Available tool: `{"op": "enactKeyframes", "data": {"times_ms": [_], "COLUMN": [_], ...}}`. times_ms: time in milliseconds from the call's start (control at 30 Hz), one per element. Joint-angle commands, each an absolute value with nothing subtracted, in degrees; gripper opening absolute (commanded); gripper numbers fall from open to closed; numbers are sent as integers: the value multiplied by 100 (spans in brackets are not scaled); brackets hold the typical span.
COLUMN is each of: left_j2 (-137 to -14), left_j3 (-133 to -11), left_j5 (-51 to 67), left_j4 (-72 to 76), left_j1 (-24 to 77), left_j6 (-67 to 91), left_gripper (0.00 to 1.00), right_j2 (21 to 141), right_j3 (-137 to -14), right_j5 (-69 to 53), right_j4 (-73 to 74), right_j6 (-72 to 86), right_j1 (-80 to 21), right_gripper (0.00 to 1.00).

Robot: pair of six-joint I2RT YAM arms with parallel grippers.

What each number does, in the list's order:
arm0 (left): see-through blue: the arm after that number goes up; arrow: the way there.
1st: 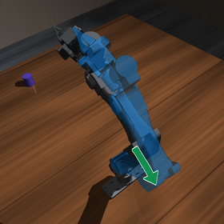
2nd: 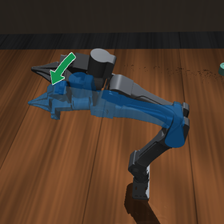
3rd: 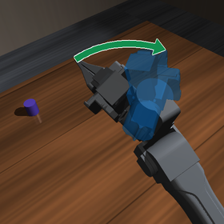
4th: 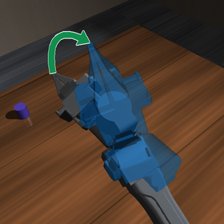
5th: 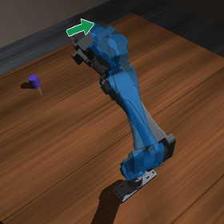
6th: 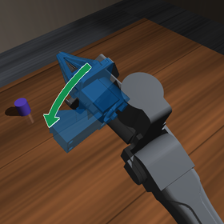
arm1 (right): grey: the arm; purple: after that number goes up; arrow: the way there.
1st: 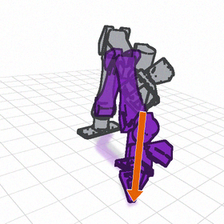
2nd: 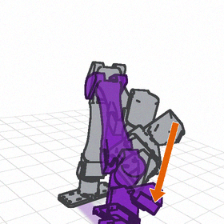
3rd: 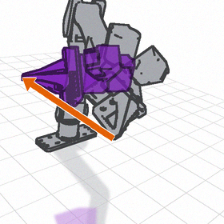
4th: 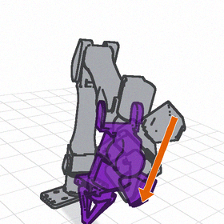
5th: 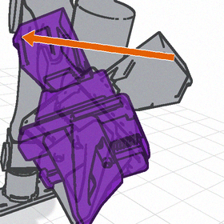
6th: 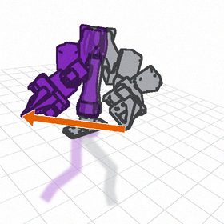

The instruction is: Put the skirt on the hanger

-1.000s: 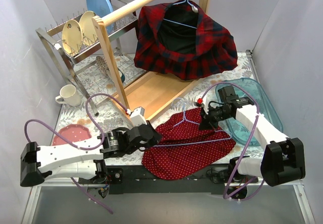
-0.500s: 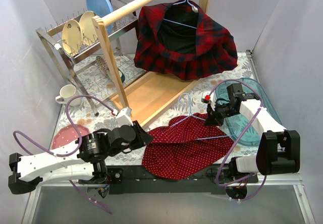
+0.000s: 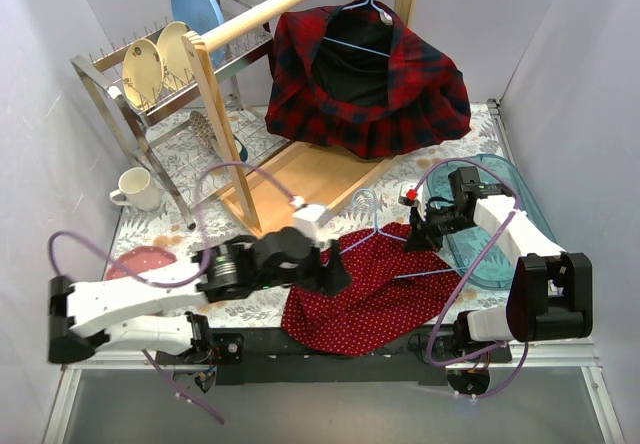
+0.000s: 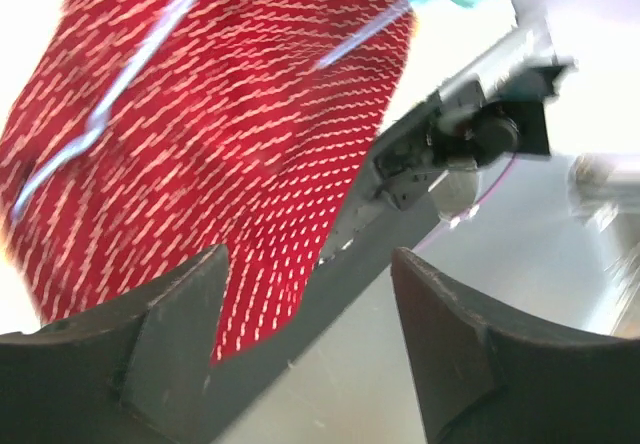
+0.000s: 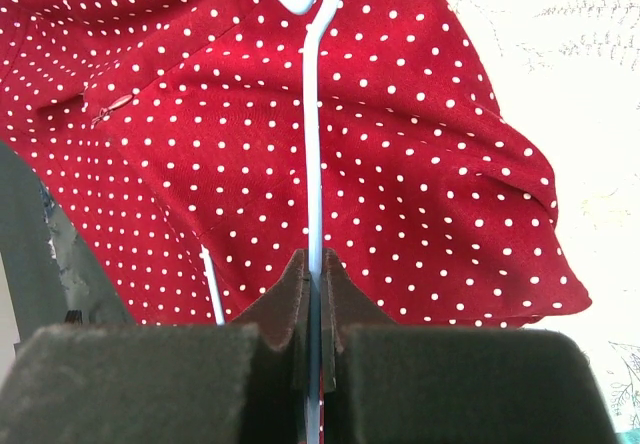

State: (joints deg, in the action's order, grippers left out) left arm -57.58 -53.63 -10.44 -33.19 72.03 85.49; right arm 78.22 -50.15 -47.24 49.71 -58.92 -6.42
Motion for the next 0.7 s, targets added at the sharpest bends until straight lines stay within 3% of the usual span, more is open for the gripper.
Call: {"op": "enactKeyframes", "data": {"times_ms": [0,133,233,533,667], "left_j2": [-7362,-8978,-9446,-9746,-10002], "left_j3": [-6142,-6688,-6680,-6152,-6196], "left_j5": [-726,-1605,-2264,-3928,-4139], "left_j4": [-2417,-2339,-2119,-1380,-1520], "left_j1": [7777,8147,8191,8227,8218], "left_j6": [6252,4899,4580,4114,4096], "left_gripper": [68,73,77,77,70], "right_j2": [7875,7884,7840,7831,7857], "right_j3": [-5098,-5089,-5036,-5036,-5062], "right_j5": [-4931,-4913,-4896,-5010,-5036], "right_j4": [5071,5133,5150,5177,5221], "right_j6": [-6082,-6091,-6108,-6143,-6161], "right_j1": [-624,-624,-615,-624,-624], "right_gripper": [1,1,1,1,1]}}
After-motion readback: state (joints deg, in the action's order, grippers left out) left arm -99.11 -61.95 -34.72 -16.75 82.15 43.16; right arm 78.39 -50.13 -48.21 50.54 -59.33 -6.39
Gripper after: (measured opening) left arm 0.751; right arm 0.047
